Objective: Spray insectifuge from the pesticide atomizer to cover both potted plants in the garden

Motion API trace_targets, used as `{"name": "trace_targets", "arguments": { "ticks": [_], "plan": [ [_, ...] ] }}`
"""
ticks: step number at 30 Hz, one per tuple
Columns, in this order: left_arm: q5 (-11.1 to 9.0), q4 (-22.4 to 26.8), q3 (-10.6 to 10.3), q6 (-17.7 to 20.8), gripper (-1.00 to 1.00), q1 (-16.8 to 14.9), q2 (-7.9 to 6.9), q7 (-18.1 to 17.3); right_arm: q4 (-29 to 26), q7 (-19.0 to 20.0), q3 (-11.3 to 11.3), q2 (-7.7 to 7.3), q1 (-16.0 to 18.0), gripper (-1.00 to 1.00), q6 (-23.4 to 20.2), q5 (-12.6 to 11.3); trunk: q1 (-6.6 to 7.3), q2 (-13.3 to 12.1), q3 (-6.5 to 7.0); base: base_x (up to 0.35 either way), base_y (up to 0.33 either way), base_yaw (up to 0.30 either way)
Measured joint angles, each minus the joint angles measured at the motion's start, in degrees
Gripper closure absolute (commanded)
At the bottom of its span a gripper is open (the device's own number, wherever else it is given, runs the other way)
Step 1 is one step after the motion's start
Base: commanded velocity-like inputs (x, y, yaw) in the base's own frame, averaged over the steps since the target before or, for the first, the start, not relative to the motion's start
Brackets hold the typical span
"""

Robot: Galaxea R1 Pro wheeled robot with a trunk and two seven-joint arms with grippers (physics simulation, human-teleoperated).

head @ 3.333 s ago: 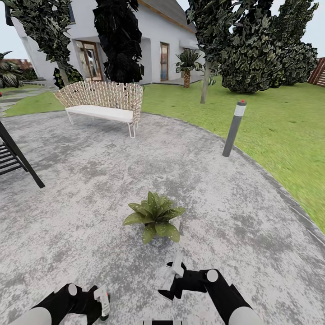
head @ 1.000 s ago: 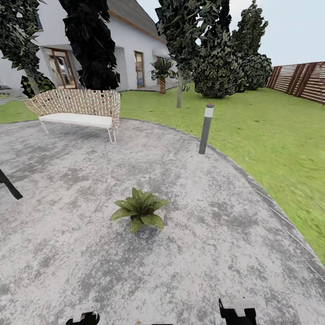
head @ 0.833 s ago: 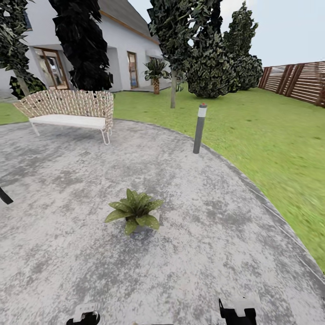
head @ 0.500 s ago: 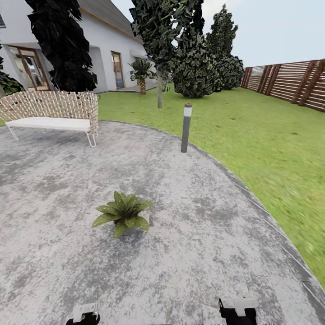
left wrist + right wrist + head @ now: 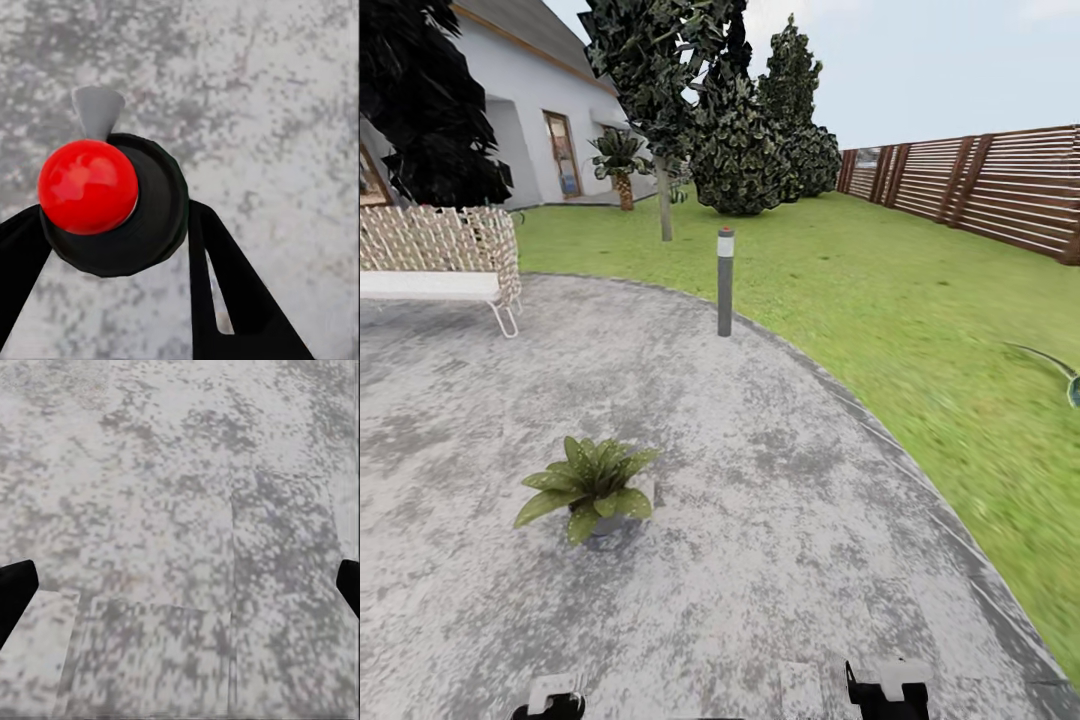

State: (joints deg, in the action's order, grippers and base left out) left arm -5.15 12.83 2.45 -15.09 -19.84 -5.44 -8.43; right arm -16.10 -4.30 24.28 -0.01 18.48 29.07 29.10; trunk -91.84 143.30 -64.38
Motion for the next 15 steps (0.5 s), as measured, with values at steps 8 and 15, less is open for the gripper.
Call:
{"name": "trace_targets", "arguments": {
  "ticks": [8, 15],
  "plan": [
    [2.35, 1.11, -1.03, 0.12, 1.00, -0.01, 2.47, -0.08, 0.00, 0.08, -0.08, 0.00, 0.00, -1.00, 0.00, 0.00, 0.00, 0.00, 0.00, 0.000, 0.000, -0.300],
    [2.84, 1.17, -2.41, 0.12, 1.00, -0.01, 3.57, -0.15, 0.00, 0.08, -0.12, 0.00, 0.00, -1.00, 0.00, 0.00, 0.00, 0.00, 0.00, 0.000, 0.000, -0.300]
  ]
}}
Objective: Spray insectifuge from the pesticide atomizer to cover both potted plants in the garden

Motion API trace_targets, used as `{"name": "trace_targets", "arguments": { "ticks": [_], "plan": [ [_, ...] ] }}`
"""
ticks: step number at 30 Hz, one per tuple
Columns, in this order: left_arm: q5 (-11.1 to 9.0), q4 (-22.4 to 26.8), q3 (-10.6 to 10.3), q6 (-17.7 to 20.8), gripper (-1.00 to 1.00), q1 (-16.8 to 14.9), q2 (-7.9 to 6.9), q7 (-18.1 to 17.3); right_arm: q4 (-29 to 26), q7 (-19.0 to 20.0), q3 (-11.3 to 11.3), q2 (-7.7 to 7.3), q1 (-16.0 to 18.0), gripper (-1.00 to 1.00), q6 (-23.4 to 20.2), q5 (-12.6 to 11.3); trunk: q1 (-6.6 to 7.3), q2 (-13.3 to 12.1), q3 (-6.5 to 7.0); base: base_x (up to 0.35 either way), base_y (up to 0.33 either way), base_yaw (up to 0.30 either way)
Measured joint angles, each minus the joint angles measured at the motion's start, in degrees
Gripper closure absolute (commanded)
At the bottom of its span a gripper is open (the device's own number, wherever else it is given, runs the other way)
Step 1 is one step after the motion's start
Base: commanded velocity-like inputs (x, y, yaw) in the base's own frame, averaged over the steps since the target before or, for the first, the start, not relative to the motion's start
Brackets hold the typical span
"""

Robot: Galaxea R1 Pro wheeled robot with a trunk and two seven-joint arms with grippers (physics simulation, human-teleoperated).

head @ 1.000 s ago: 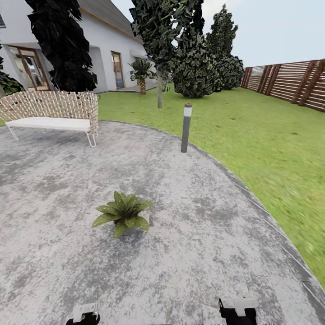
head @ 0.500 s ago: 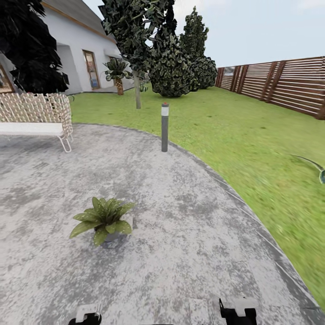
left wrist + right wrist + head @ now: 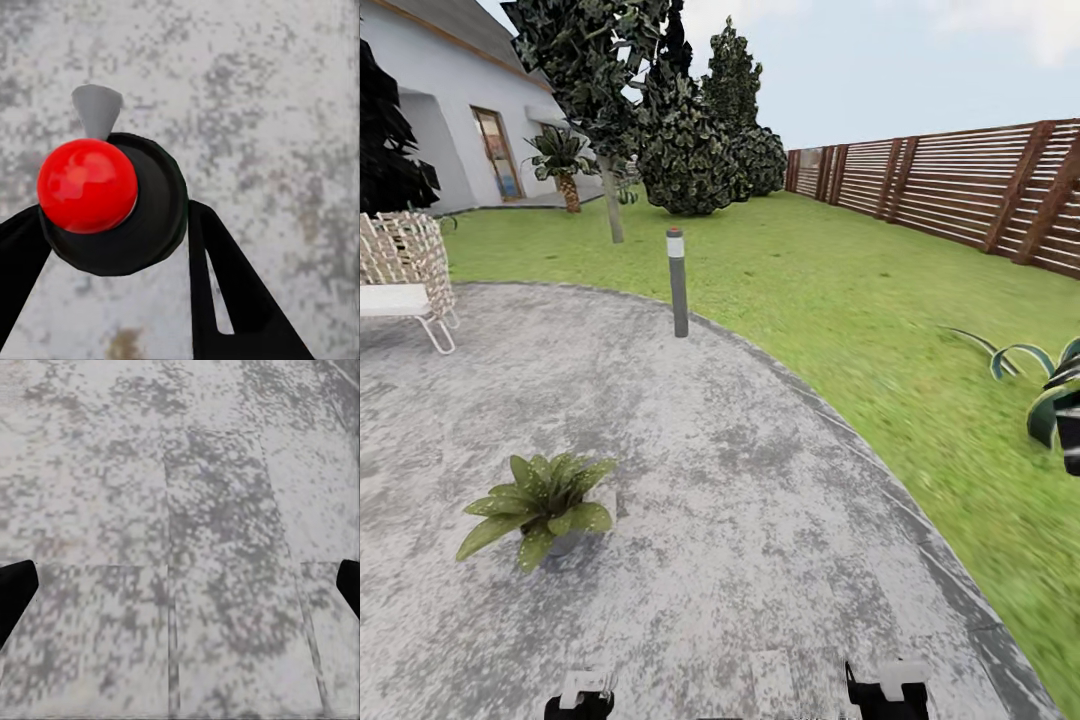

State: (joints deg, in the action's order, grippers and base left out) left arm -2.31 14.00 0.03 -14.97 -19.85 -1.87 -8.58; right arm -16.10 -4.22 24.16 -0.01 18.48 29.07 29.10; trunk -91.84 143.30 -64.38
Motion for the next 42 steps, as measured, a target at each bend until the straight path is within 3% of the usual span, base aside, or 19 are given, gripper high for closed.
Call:
{"name": "trace_targets", "arguments": {
  "ticks": [9, 20, 28, 34, 37, 42],
  "plan": [
    [0.00, 0.01, 0.17, -0.07, 1.00, 0.00, 0.04, 0.10, 0.01, 0.02, -0.01, 0.03, 0.00, -1.00, 0.00, 0.00, 0.00, 0.00, 0.00, 0.000, 0.000, -0.274],
    [0.01, -0.05, 0.19, -0.09, 1.00, 0.02, -0.05, 0.13, 0.03, -0.06, 0.01, 0.09, 0.02, -1.00, 0.02, 0.01, 0.00, 0.00, 0.00, 0.013, 0.000, -0.015],
    [-0.06, 0.15, 0.25, -0.15, 1.00, -0.20, -0.39, 0.14, 0.02, 0.01, 0.02, 0.07, 0.01, -1.00, 0.01, 0.01, 0.04, 0.00, 0.00, 0.299, 0.000, -0.130],
    [-0.01, 9.11, 0.40, 2.51, 1.00, -1.24, -0.52, 0.28, -1.07, -0.04, -0.18, 0.40, 0.03, -1.00, 0.04, 0.08, 0.01, 0.00, 0.00, 0.129, 0.000, -0.020],
    [-0.28, 11.53, 0.47, 6.33, 1.00, -1.51, -0.20, 0.38, -5.35, -0.04, -0.21, 0.61, 0.03, -1.00, 0.02, 0.00, 0.00, 0.00, 0.01, 0.007, 0.000, -0.001],
    [0.03, 13.67, 0.59, 7.04, 1.00, -1.49, -0.70, 2.07, -6.92, -0.03, -0.24, 0.69, 0.02, -1.00, 0.01, -0.01, 0.00, 0.00, 0.00, 0.001, 0.000, 0.000]
  ]
}}
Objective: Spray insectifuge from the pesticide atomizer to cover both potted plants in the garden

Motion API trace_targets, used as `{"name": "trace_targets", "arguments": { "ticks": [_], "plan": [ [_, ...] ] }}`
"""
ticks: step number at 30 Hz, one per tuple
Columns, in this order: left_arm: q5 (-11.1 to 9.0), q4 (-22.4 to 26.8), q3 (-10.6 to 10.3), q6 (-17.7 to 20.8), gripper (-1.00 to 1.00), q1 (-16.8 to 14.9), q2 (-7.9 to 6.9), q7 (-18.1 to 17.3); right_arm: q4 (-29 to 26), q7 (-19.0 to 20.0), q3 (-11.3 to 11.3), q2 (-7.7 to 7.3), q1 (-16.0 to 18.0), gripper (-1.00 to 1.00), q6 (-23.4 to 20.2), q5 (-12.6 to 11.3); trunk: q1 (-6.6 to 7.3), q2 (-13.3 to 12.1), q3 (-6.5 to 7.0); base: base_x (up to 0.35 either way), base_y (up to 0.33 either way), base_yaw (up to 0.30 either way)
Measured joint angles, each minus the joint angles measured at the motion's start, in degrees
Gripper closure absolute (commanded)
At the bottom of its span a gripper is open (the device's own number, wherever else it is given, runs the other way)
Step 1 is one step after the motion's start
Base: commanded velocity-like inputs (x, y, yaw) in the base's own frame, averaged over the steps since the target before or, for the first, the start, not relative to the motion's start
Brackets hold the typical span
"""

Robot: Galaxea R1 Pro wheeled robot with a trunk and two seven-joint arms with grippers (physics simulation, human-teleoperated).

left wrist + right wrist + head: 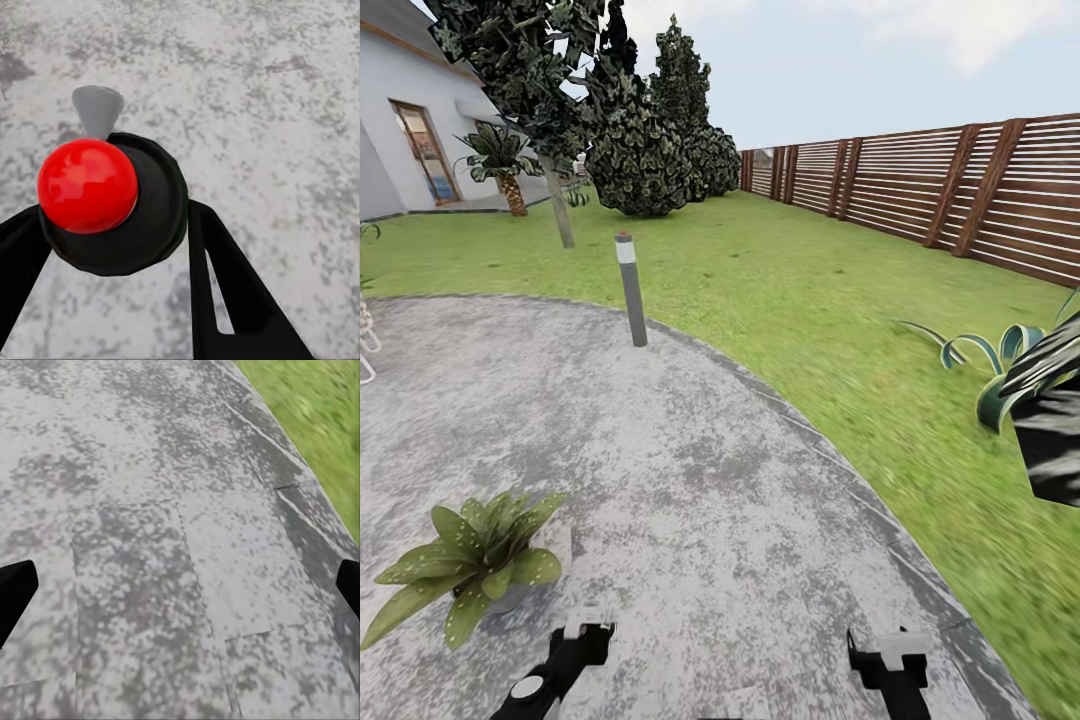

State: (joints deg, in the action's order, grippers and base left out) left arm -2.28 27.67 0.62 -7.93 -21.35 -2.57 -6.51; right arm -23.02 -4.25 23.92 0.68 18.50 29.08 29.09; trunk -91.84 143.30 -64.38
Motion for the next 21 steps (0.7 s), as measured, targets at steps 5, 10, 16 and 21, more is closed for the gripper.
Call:
{"name": "trace_targets", "arguments": {
  "ticks": [5, 10, 16, 21],
  "plan": [
    [-0.07, 0.14, -0.02, -0.77, 1.00, 0.31, -1.45, 0.78, 0.47, -0.06, 0.02, 0.05, 0.00, -1.00, 0.00, 0.18, 0.00, 0.00, 0.00, 0.004, 0.000, 0.000],
    [-0.03, 0.15, -0.10, -0.81, 1.00, 0.37, -1.70, 0.76, 2.36, -0.06, 0.03, 0.07, -0.03, -1.00, 0.01, 0.33, 0.03, 0.00, 0.00, 0.225, 0.000, 0.000],
    [-0.02, 0.15, -0.36, -0.80, 1.00, 0.38, -1.65, 0.67, 2.50, -0.14, 0.03, 0.07, -0.02, -1.00, 0.01, 0.16, 0.03, 0.00, 0.00, 0.328, 0.000, 0.000],
    [-0.03, 0.15, -0.53, -0.80, 1.00, 0.38, -1.58, 0.64, 2.51, -0.14, 0.03, 0.04, -0.02, -1.00, 0.01, 0.10, 0.03, 0.00, 0.00, 0.300, 0.000, 0.000]
  ]
}}
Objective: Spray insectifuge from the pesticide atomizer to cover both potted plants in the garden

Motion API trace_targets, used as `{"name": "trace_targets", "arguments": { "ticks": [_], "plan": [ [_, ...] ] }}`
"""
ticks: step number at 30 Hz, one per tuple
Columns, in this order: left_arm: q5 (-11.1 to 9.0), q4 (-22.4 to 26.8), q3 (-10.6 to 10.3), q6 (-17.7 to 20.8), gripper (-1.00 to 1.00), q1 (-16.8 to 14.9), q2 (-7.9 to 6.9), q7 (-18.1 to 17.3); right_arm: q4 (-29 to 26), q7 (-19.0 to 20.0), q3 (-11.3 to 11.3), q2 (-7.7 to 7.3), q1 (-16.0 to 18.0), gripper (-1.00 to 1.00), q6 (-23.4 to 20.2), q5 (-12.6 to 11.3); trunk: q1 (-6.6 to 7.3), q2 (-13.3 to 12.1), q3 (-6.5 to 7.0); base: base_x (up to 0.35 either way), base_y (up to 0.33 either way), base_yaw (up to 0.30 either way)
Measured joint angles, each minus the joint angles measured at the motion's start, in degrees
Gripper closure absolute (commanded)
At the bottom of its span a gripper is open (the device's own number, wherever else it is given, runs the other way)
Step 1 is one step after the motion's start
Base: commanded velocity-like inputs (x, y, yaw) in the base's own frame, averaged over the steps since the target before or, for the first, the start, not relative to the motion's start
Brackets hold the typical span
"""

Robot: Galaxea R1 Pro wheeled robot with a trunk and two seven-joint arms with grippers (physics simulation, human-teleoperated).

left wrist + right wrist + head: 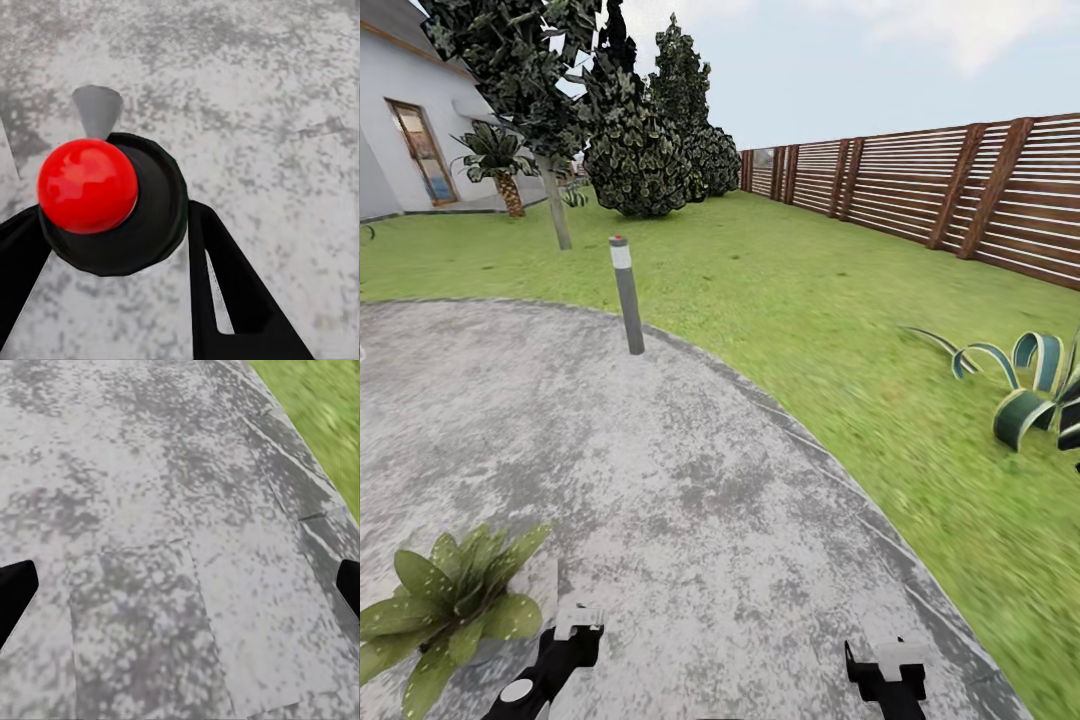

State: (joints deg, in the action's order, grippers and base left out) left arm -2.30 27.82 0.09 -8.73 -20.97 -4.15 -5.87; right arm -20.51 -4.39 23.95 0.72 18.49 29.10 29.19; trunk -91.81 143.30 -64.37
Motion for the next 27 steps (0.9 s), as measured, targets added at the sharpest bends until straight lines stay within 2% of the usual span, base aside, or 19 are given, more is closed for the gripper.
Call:
{"name": "trace_targets", "arguments": {
  "ticks": [27],
  "plan": [
    [0.00, 0.00, -0.02, 0.00, 1.00, 0.03, -0.14, 0.00, 0.00, 0.01, 0.00, 0.02, 0.00, -1.00, 0.00, 0.00, 0.01, 0.00, 0.00, 0.336, 0.000, -0.022]
  ]
}}
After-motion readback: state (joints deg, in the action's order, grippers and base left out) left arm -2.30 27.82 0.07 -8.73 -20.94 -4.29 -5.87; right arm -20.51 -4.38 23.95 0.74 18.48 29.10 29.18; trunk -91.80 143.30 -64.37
